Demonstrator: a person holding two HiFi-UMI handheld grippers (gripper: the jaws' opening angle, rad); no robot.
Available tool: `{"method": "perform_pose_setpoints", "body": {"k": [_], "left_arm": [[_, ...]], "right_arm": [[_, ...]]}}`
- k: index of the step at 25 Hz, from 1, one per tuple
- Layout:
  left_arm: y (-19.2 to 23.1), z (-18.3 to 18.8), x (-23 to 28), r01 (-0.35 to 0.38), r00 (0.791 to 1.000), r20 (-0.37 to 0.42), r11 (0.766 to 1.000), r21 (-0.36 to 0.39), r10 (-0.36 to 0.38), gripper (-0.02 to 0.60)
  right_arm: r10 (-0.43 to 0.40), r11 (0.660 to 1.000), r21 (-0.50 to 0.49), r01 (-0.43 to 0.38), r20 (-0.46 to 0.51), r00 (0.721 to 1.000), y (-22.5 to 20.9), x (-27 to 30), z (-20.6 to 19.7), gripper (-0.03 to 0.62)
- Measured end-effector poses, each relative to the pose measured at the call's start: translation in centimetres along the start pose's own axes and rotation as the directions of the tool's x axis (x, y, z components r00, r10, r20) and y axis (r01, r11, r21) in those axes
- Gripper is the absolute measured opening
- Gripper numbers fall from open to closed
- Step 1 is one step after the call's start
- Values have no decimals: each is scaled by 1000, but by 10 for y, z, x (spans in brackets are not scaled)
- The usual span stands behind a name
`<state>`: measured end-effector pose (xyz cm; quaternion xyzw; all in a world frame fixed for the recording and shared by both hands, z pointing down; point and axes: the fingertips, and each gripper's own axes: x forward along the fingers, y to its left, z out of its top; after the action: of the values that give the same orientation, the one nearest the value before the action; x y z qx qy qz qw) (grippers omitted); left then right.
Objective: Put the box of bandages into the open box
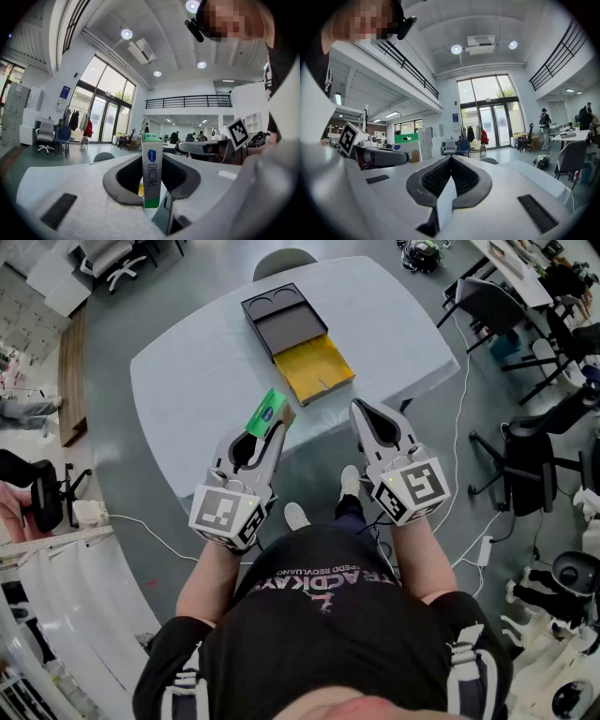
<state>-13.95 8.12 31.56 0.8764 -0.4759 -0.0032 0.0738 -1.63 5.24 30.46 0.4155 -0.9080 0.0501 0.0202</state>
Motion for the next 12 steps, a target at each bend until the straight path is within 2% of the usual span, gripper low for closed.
{"method": "perform_pose_setpoints", "body": {"k": [12], "left_arm": [[-2, -1, -2, 5, 1000, 3, 1000, 2, -5, 101]], "right_arm": [[18, 1000, 9, -18, 16, 1000, 3, 1, 1, 11]]}}
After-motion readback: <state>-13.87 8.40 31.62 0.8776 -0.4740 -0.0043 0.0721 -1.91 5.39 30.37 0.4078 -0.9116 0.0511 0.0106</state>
